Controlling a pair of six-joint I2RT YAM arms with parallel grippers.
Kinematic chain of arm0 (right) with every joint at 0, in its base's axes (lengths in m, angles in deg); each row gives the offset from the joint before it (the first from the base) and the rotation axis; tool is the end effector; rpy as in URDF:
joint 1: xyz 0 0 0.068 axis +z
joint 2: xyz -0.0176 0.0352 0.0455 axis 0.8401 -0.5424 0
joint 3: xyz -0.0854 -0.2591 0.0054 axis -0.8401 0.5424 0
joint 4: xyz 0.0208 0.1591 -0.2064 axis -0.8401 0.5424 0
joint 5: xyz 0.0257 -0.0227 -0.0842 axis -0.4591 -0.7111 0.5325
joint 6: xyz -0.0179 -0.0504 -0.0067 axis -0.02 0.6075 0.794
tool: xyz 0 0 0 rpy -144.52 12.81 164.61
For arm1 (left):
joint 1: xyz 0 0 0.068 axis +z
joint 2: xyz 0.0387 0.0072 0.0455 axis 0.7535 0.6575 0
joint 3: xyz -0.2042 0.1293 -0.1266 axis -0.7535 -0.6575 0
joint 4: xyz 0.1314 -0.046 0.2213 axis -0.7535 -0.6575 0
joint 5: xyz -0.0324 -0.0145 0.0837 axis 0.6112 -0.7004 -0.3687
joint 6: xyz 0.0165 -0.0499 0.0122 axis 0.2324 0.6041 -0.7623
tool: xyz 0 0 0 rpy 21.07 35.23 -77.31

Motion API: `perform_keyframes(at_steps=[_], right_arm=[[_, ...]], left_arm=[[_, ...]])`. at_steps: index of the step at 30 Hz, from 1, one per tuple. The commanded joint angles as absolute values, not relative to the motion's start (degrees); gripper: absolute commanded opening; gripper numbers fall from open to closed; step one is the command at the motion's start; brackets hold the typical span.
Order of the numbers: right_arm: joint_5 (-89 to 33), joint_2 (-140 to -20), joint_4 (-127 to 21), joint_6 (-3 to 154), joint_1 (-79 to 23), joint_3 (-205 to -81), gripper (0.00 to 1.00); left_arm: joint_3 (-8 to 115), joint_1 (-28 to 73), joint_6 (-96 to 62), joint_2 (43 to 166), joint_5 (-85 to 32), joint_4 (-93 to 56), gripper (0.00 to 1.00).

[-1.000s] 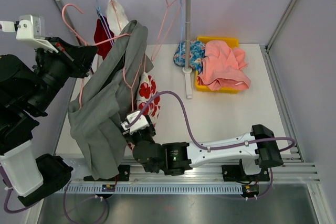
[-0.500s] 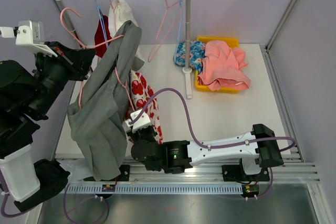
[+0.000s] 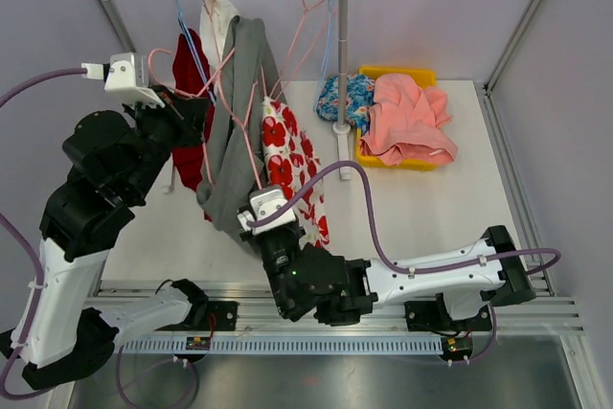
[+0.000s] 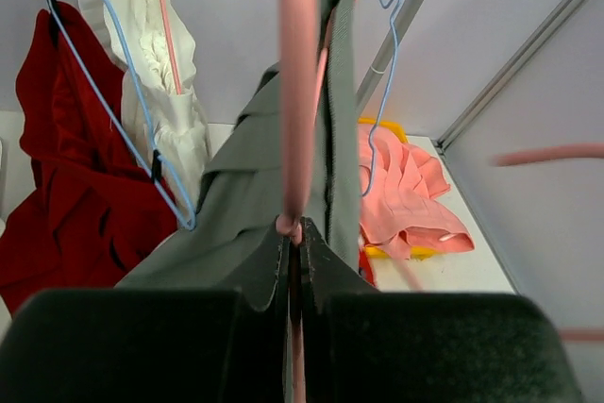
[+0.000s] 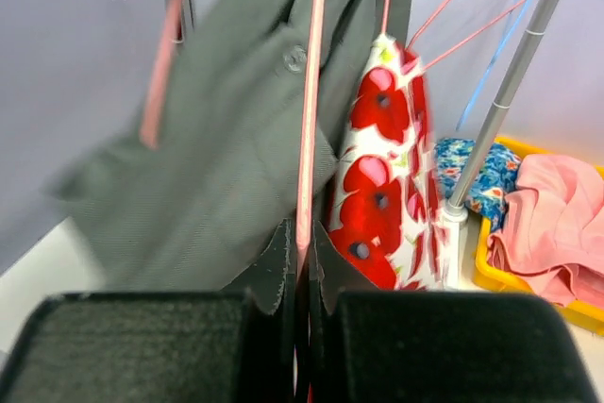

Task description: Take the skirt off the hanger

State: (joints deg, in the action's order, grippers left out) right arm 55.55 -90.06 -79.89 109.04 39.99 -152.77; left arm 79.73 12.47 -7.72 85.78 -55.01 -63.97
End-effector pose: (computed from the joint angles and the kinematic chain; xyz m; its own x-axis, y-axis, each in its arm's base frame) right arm -0.0097 0.3547 0.4405 0.1200 -0.0785 -0.9897 -0.3381 0.9340 -0.1151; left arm 0.1100 -0.0661 0.5394 -0.1206 -0.3212 -0.9393 0.2551 0.9044 -0.3421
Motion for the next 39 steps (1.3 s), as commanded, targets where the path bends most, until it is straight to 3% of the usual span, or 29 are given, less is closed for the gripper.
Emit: perform_keyframes(at_steps=[1,7,15,25,27,30,35,39], right_arm=[[53.47,-86.80,-102.25,128.23,44.96,-157.32,0.00],[57.95,-88.73,-142.15,168.92,52.69,-157.31,0.00],[60.51,-81.45,-142.10,172.91,55.52,-152.67,0.00],[61.74,-75.73,-140.26,173.36,48.76,-147.66,0.00],[61.91,-72.32,-137.19,169.95,48.23,-144.67,0.00],[62.62,-66.09,-120.44,154.25,47.00,-140.89,0.00],[61.04,-56.84,-68.07,108.20,44.28,-141.75,0.00],[61.12,-53.49,-63.51,104.08,42.87,-139.48,0.00]], left_arm=[[75.94,12.24,-7.82,87.09,-55.30,-59.49,0.00],[72.85,12.24,-10.28,90.35,-57.75,-56.41,0.00],[81.55,12.77,-17.30,98.16,-61.28,-55.27,0.00],[97.71,19.09,-20.48,112.04,-49.60,-51.23,0.00],[103.05,20.15,-20.39,114.86,-47.84,-51.39,0.00],[109.49,22.52,-19.95,121.10,-45.20,-53.85,0.00],[115.74,25.68,-19.60,127.00,-40.72,-52.72,0.00],[117.15,27.97,-17.24,131.56,-37.90,-49.99,0.00]])
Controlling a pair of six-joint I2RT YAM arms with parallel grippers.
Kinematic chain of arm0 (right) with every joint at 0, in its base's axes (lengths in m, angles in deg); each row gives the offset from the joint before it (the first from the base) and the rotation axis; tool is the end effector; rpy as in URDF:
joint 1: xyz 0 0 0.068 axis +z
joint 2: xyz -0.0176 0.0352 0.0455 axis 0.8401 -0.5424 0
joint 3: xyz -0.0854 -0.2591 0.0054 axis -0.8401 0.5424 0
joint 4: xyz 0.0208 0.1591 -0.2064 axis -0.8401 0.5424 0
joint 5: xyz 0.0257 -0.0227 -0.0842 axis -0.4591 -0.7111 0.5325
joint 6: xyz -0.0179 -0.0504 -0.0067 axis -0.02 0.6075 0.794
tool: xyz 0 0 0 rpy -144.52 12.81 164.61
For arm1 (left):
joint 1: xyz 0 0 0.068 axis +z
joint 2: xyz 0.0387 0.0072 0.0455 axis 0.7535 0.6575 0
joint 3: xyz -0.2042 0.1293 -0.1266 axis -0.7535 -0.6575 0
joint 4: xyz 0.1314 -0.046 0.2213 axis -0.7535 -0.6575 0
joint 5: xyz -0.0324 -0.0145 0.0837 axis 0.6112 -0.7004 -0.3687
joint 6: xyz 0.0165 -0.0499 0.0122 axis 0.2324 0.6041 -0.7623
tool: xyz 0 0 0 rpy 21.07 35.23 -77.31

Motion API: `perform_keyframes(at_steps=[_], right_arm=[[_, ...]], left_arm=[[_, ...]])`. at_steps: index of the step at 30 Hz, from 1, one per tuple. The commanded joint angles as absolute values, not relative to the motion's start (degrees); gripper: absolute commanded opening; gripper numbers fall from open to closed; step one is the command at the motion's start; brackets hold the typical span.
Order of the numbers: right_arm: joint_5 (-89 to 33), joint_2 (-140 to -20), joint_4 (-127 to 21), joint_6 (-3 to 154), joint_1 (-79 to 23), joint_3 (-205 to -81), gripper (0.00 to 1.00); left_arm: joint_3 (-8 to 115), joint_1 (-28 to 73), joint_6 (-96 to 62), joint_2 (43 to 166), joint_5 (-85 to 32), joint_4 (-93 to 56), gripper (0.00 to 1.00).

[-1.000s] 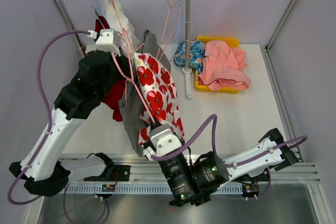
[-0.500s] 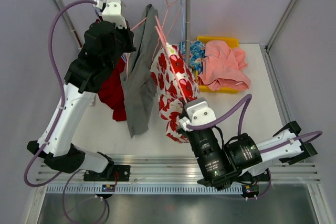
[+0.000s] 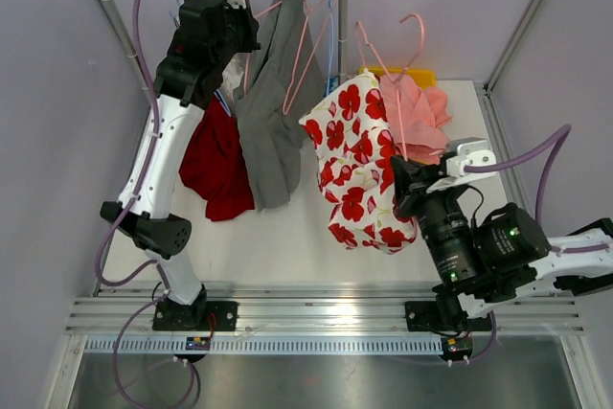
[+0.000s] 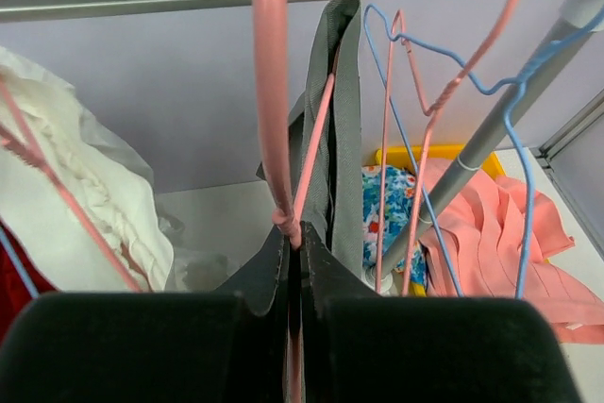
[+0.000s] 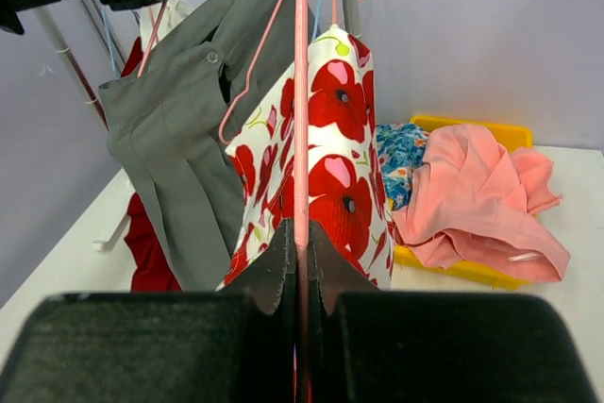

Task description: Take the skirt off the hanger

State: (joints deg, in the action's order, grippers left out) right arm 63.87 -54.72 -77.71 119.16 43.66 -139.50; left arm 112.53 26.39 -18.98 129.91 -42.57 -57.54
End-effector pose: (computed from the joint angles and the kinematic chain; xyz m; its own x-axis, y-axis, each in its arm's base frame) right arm 0.0066 0.1539 0.5079 0.0473 0.0774 -0.9959 -0.2672 0.9616 0.0620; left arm 0.3360 -0.1342 0.5350 -0.1457 -0.1133 -0.9828 0.2366 0.9606 -0.1459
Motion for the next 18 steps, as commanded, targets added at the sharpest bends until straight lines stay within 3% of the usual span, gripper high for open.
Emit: perform_keyframes(at_steps=[1,11,18], right_arm=[[61.21,-53.58,-65.18,106.36,42.69,-139.04,0.00],[60.77,-54.72,-63.53,106.39,41.99,-138.07,0.00],[61.21,-55.33,-55.35,98.56,41.99,-140.18,0.00]], left_arm=[[117.93,28.84,-16.62,132.71,-36.51,-50.25,0.00],[108.54,29.03,-14.41,130.17,-35.26,-46.74,0.01],[114.34,28.76,-15.64,127.19,-35.53,-48.24,0.00]])
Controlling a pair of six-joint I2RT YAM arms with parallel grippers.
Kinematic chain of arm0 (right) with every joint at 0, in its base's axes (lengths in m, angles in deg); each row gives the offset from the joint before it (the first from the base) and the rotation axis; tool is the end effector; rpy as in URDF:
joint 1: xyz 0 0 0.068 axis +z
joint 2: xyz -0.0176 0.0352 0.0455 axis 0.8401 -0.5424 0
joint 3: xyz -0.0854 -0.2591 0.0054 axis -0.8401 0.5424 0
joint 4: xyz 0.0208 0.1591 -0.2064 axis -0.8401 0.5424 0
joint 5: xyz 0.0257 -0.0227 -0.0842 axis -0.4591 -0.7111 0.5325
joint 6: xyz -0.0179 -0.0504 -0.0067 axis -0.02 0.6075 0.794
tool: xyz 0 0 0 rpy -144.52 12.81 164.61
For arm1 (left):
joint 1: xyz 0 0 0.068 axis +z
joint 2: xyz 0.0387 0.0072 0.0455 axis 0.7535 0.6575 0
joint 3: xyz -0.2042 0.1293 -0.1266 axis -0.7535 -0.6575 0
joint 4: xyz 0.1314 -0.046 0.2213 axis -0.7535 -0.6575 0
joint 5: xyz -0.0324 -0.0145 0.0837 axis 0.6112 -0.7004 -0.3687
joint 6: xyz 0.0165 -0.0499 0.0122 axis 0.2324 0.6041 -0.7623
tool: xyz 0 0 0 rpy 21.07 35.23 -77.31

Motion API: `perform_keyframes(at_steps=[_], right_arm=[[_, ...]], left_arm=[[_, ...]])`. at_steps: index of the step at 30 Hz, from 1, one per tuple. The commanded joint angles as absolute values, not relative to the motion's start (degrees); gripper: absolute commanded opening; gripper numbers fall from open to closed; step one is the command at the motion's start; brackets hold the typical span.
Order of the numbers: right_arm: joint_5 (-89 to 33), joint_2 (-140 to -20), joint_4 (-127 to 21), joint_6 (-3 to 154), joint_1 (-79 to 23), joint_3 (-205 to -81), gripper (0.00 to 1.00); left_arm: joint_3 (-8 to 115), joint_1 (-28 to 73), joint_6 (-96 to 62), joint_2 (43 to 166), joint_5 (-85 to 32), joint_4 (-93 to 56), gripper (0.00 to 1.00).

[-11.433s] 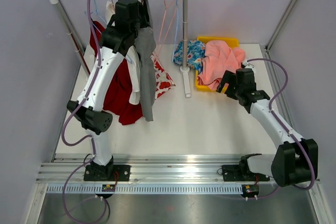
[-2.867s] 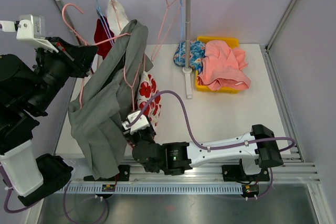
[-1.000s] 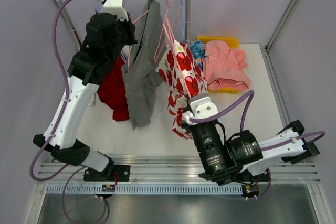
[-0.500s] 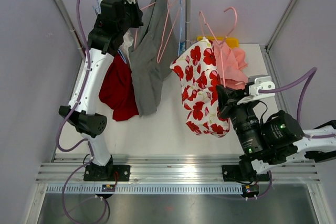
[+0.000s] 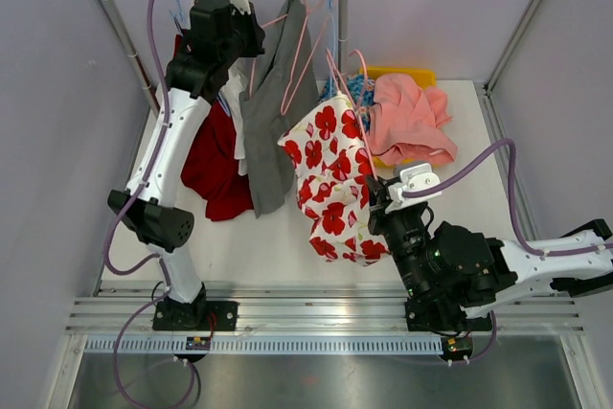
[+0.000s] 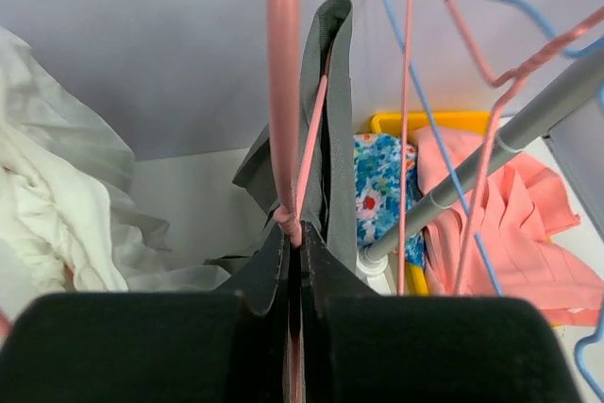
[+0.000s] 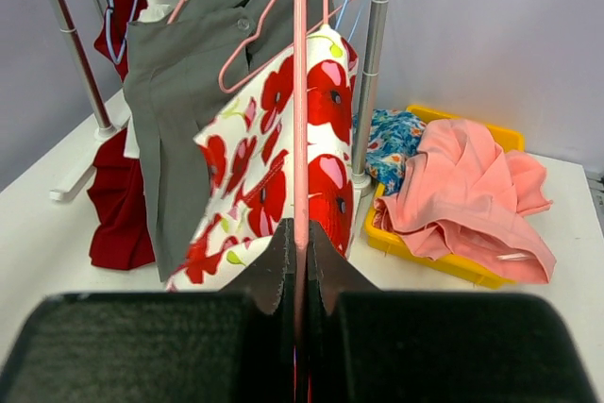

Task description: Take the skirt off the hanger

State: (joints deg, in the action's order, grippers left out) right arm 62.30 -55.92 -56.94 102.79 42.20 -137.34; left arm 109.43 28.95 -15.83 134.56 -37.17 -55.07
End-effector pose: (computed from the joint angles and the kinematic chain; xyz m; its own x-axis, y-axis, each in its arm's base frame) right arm 0.0059 0.1812 0.4696 0.0552 -0.0596 -0.9967 -0.2807 0.9570 -0.0728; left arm 0.3794 -0.1363 0.4939 -0.2540 -0.1373 -0.9574 0.2558 0.9451 -0.2034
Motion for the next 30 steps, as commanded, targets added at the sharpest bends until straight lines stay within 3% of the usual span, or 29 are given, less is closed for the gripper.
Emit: perform_keyframes(at_steps=[1,5,10,19,26,30], right_arm=[[61.21,-55.42,-55.87,98.56,41.99,-140.09,0.00],[61.21,-55.69,-56.40,98.47,41.90,-139.83,0.00],[61.04,-55.34,-56.32,98.82,41.90,-140.09,0.00],[61.47,-53.31,-55.88,98.21,41.90,-138.16,0.00],[61.74,-53.49,-51.40,94.70,41.90,-137.98,0.00],[61.74,-53.84,-51.22,94.78,41.99,-138.24,0.00]], left_arm=[[113.99,28.33,-15.56,126.22,-35.61,-47.71,0.00],[113.27,27.71,-15.90,123.66,-36.49,-45.68,0.00],[123.82,27.71,-16.43,131.55,-36.93,-49.72,0.00],[127.69,28.94,-15.03,141.06,-36.23,-43.58,0.00],[128.14,29.64,-12.48,145.11,-35.44,-39.61,0.01],[121.91,29.55,-12.04,141.62,-35.43,-40.85,0.03]])
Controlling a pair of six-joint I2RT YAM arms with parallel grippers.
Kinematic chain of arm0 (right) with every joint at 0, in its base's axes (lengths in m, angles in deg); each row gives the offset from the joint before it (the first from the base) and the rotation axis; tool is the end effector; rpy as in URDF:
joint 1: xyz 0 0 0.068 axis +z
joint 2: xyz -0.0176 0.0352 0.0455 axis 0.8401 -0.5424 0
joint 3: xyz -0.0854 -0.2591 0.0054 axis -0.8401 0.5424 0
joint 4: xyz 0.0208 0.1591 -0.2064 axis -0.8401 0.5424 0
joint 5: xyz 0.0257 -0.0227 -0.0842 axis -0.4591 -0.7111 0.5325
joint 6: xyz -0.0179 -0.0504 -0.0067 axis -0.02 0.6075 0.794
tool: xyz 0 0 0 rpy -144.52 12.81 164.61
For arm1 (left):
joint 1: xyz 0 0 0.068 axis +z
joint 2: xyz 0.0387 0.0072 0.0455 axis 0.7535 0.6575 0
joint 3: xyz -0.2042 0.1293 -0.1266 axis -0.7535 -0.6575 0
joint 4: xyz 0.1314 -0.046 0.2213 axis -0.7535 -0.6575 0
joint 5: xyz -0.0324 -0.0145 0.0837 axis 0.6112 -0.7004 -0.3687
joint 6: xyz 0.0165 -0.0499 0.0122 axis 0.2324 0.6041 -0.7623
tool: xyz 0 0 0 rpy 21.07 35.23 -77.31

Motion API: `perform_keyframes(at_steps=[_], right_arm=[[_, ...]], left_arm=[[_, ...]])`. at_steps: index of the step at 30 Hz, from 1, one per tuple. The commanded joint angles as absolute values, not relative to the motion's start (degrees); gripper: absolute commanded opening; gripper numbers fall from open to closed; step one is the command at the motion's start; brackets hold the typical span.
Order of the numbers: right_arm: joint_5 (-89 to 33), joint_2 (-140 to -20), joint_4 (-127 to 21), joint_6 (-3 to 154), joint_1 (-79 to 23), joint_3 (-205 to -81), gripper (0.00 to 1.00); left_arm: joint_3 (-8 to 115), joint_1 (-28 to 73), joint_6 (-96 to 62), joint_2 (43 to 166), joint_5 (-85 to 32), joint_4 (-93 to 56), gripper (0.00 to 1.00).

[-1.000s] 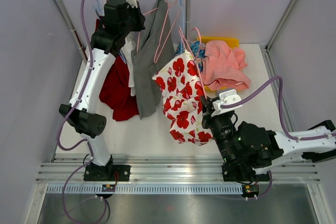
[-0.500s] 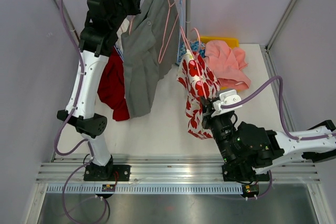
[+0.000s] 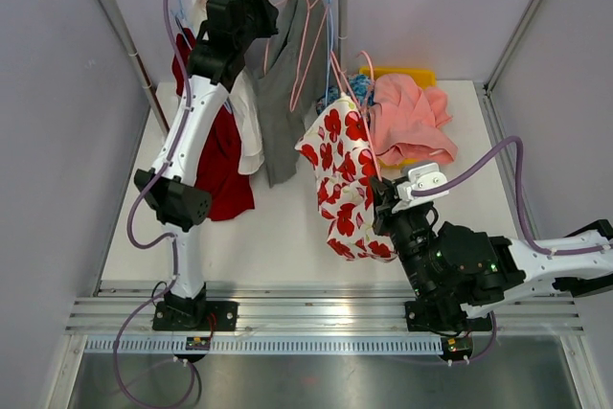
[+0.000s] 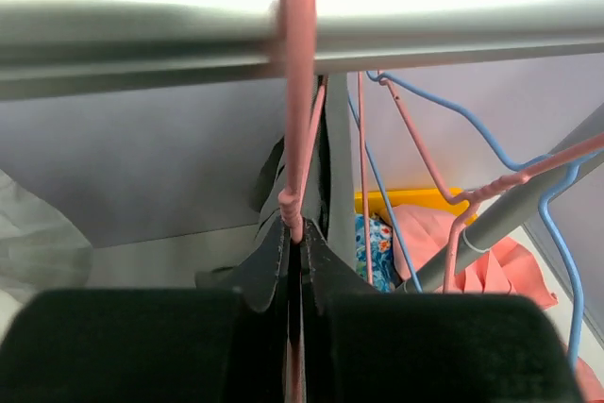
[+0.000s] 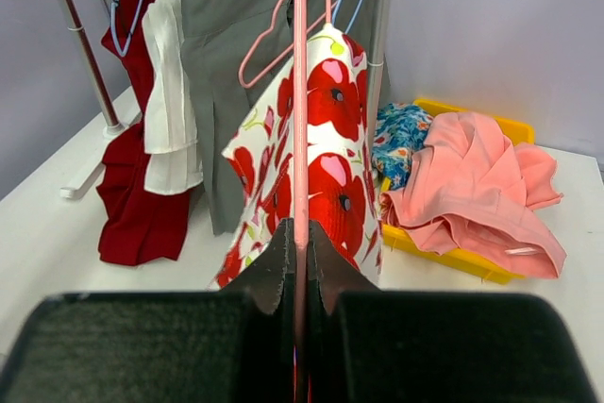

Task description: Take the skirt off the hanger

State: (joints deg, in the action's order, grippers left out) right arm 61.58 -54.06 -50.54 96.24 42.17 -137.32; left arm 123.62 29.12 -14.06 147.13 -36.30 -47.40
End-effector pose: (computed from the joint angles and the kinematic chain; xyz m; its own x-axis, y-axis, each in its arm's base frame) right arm 0.0074 0.1724 0.4661 0.0386 -0.0277 -0.9989 -0.2964 0.9543 -0.0379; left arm 0.4281 -0.1531 0.4953 -0.1181 -0.2188 -0.9686 0.2955 0.9235 -0.2447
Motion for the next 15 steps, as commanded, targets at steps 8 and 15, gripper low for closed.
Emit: perform_keyframes(at_steps=[8,15], right_arm=[[60.07,-52.88,-59.38,103.82,41.81,-139.30,0.00],[57.70,-53.22,-65.36,112.61,40.32,-142.10,0.00]], left_arm=[[103.19,27.71,-14.41,124.47,-36.66,-43.91,0.91],[96.42,16.30,-16.78,110.23,-40.70,-53.85,0.99]])
